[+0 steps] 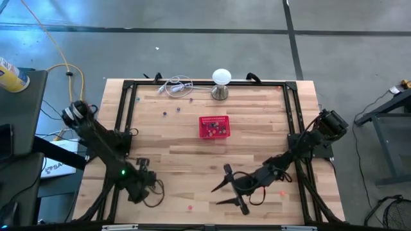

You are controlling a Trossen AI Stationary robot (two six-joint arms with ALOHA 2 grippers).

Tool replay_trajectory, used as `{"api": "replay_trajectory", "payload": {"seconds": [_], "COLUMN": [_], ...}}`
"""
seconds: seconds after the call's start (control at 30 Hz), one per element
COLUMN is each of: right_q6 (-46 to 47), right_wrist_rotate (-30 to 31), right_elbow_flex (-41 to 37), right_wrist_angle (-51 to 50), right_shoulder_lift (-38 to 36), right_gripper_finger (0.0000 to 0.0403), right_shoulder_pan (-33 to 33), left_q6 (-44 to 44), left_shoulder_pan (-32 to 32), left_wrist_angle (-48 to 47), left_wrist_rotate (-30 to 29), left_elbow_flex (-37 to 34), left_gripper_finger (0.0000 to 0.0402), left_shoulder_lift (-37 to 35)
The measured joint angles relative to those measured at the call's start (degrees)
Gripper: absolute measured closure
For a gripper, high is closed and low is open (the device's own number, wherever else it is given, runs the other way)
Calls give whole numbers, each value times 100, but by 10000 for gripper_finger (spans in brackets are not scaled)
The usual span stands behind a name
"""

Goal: Pick & Place Dice
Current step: Put the left pink dice into the bin

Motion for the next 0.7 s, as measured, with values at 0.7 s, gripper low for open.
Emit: {"api": "replay_trajectory", "payload": {"seconds": [0.7], "right_q6": [573], "right_wrist_rotate": [2039], "right_elbow_flex": [-4], "right_wrist_angle": [-1335], "right_shoulder_lift": [0], "right_gripper_finger": [275], "right_shoulder_pan": [445], "left_q6": [5977], "left_shoulder_pan": [5344], "left_wrist_angle": [3195], "left_wrist_rotate": [1151], "left_elbow_flex": [1010], "left_gripper_finger": [360], "left_shoulder_lift": [241]}}
